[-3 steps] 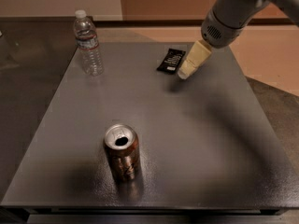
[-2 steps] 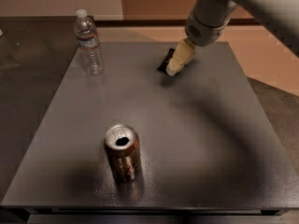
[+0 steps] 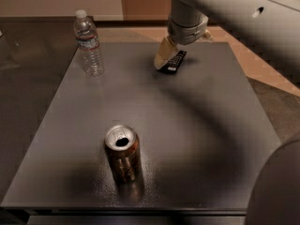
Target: Move rxbar chocolate near orange can
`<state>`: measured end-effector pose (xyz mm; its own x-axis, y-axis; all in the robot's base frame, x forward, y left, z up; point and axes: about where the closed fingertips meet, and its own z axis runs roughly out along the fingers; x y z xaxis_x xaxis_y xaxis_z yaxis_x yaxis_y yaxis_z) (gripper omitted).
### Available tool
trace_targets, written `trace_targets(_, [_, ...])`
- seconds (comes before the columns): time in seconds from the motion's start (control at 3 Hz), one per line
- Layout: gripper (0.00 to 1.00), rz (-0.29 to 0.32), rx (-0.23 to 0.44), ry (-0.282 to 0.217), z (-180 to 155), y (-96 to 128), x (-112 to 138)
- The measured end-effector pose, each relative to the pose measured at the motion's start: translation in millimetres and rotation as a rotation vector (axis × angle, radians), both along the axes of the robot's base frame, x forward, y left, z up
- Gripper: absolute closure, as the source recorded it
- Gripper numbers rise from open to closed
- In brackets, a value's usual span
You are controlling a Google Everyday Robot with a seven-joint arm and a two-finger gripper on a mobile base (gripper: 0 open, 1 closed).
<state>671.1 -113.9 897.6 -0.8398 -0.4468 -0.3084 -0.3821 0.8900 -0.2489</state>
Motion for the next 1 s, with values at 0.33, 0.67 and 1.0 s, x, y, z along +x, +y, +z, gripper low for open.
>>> trace_targets(0.33, [0.0, -0.084, 0.065, -0.039, 1.9, 0.5, 4.9])
trace_targets(0.67, [0.0, -0.037, 0.086, -0.036, -0.7, 2.4, -3.8])
trace_targets(1.0, [0.0, 0.034, 0.06, -0.023, -7.6, 8.8, -4.0])
